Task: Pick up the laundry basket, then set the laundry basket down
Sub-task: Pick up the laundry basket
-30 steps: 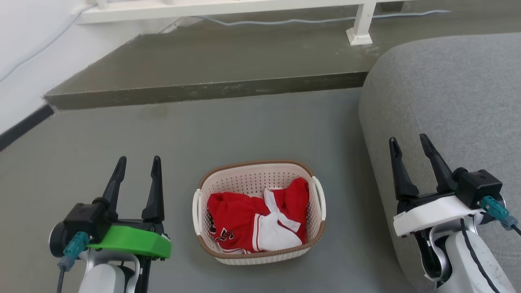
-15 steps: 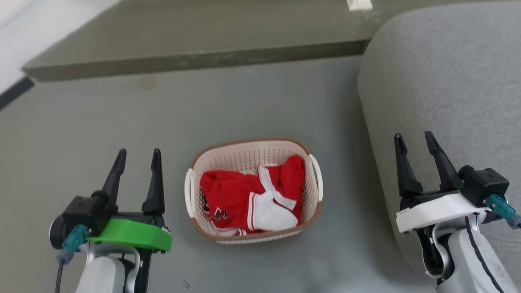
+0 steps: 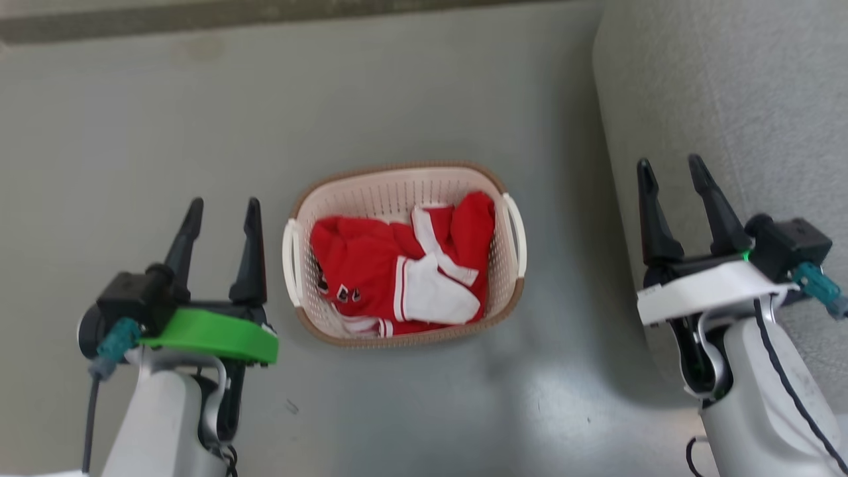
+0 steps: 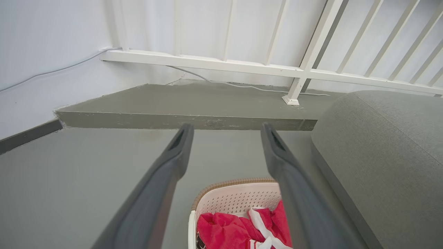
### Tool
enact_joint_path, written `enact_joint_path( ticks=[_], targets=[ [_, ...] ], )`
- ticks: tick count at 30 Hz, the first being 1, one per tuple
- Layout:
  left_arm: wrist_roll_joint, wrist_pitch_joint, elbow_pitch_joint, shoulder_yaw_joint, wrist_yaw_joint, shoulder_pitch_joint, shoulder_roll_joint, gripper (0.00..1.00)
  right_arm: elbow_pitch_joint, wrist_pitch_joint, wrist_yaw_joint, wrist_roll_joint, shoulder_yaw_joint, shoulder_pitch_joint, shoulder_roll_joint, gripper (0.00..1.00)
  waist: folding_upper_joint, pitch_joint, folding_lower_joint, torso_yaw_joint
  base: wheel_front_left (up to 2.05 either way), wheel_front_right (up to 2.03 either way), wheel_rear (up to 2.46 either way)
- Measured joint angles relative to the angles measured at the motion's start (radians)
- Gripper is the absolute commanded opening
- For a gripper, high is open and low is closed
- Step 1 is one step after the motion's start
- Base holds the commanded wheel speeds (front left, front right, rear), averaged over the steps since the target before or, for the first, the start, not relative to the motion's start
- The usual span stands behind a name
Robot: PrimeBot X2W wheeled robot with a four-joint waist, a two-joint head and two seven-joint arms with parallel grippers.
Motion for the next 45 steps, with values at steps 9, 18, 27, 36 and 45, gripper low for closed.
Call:
enact_joint_path(
  ticks=[9, 18, 27, 36, 45],
  targets=[
    [-0.017, 0.000, 0.106, 0.017, -0.009, -0.094, -0.002, 1.00, 0.100, 0.000, 0.010, 0.007, 0.014, -0.094, 0.001, 1.00, 0.0000, 0.114, 0.0000, -0.006, 0.00, 0.00, 0.00],
    [-0.027, 0.000, 0.232, 0.017, -0.019, -0.222, -0.007, 1.00, 0.236, 0.000, 0.016, 0.026, 0.027, -0.202, 0.000, 1.00, 0.0000, 0.230, 0.0001, -0.007, 0.00, 0.00, 0.00],
    [-0.044, 0.022, 0.370, 0.016, -0.022, -0.356, -0.012, 1.00, 0.376, 0.000, 0.031, 0.034, 0.077, -0.360, -0.001, 1.00, 0.0000, 0.345, 0.0001, -0.001, 0.00, 0.00, 0.00],
    [-0.044, 0.042, 0.486, 0.005, -0.032, -0.478, -0.010, 1.00, 0.512, 0.015, 0.034, 0.060, 0.129, -0.474, -0.003, 1.00, 0.0000, 0.453, 0.0001, 0.003, 0.00, 0.00, 0.00],
    [-0.053, 0.073, 0.615, -0.010, -0.035, -0.560, -0.014, 1.00, 0.643, 0.055, 0.042, 0.110, 0.198, -0.572, -0.005, 1.00, 0.0000, 0.546, 0.0002, 0.013, 0.00, 0.00, 0.00]
  ],
)
